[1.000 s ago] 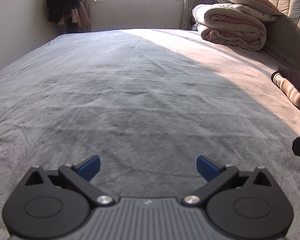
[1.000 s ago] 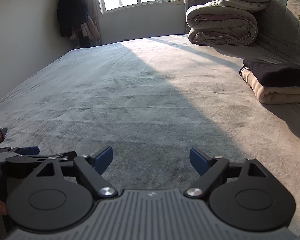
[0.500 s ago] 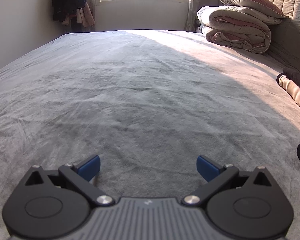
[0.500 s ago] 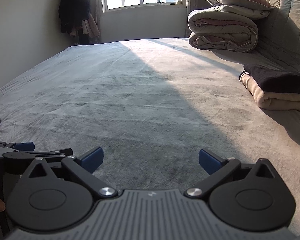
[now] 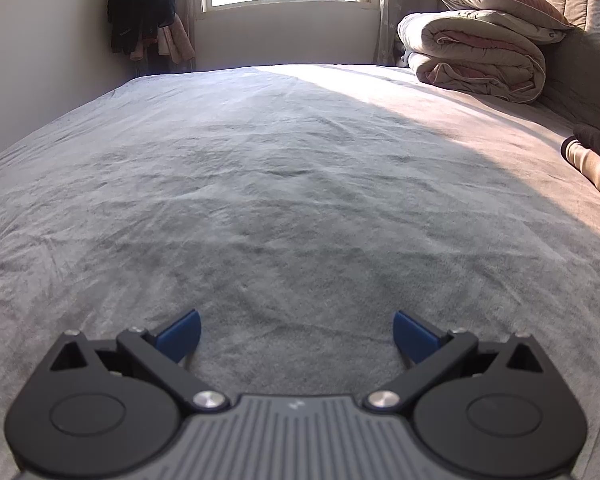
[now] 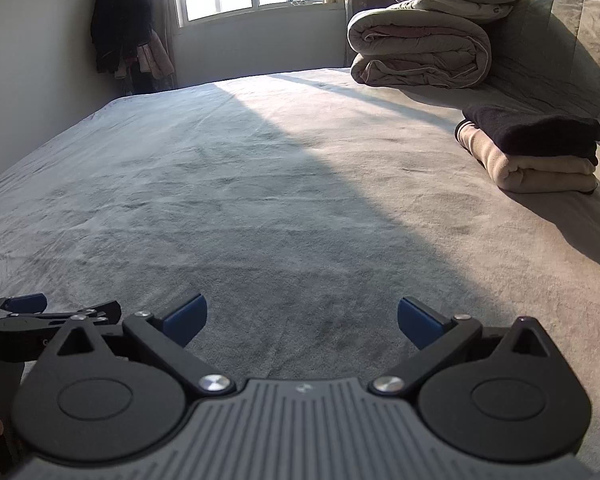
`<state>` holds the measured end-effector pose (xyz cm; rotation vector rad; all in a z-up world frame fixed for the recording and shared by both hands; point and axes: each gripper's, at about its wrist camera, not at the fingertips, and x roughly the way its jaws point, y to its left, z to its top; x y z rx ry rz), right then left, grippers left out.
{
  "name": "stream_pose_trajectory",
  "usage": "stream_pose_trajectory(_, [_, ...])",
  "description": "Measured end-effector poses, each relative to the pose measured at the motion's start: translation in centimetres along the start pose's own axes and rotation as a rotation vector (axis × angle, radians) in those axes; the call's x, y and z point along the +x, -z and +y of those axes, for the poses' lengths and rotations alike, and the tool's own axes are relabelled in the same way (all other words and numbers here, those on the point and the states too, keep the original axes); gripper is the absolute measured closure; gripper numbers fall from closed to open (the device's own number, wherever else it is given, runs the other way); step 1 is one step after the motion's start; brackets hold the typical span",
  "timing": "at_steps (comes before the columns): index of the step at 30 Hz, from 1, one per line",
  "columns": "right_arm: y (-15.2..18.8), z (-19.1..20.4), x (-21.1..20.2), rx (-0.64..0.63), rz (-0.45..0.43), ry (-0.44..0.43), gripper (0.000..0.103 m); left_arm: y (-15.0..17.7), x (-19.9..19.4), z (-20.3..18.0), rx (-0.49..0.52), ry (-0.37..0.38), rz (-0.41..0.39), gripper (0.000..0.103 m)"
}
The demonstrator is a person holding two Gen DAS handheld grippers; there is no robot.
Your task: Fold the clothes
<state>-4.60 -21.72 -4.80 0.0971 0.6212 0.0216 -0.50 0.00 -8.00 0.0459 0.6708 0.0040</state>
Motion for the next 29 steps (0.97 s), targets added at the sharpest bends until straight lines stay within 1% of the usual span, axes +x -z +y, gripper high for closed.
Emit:
stream_pose_trajectory(7, [0.6, 0.1, 1.4, 0.000, -0.005, 0.039, 0.000, 0.1, 0.2, -0.1, 0.003, -0.005, -0.001, 0.000])
stream_pose_trajectory(11, [1.5, 1.2, 2.7, -0.032, 0.029, 0.022, 0.000, 0.1, 0.2, 0.0, -0.004, -0.002, -0.002, 0.000])
stream_pose_trajectory(12, [1.8, 1.4, 3.0, -0.043, 0.038, 0.026, 0.000, 0.2, 0.2, 0.0, -0.003, -0.003, -0.002, 0.000])
stream_pose_trajectory(14, [2.3, 2.0, 3.3, -0.080, 0.028, 0.052, 0.000, 0.2, 0.2, -0.1, -0.003, -0.004, -0.003, 0.000])
stream_pose_trajectory(17, [2.6, 2.4, 3.5, -0.105, 0.022, 0.070, 0.000, 0.3, 0.2, -0.1, -0.006, -0.003, -0.006, 0.000])
stream_pose_trajectory(29, [2.7, 2.3, 3.6, -0.104, 0.013, 0.069, 0.000, 0.5, 0.2, 0.0, -0.015, 0.002, -0.014, 0.000])
